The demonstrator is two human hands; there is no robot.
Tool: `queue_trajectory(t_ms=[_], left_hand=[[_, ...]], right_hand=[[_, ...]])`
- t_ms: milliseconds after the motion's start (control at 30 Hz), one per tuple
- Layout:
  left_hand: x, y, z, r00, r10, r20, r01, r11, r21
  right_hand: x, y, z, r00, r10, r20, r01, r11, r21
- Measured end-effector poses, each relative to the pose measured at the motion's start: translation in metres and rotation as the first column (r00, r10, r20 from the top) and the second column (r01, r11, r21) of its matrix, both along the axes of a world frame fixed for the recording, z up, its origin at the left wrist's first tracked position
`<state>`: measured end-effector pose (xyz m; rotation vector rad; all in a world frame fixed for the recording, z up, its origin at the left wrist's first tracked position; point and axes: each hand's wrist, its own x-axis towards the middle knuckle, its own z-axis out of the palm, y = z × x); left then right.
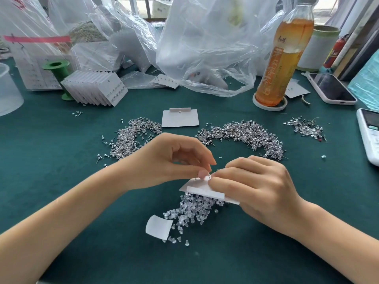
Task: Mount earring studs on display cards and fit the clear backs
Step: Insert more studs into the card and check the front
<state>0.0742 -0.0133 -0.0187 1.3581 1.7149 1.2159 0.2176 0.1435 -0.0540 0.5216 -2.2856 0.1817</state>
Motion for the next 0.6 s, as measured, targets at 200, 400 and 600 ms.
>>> queue_trajectory(t_ms=[200,400,600], left_hand=[[0.0014,-0.0006,-0.0012,0.998,0.019,0.062,-0.017,1.000,-0.026],[0.0029,-0.0008,-0.0018,0.995,0.033,0.090,-0.028,0.998,-0.057],[0.0035,-0.0005,-0.0025,0.998,0.011,0.067,-0.006,0.997,-0.071]], right_hand=[[0.0003,-0.0005,-0.0002,1.000,-0.007,-0.008,0.007,1.000,0.026],[0.0007,-0.0013,-0.0009,1.000,-0.003,0.004,0.003,0.999,0.041],[0.0006,-0.0013,-0.0043,1.000,-0.007,-0.028,0.011,0.991,0.136]])
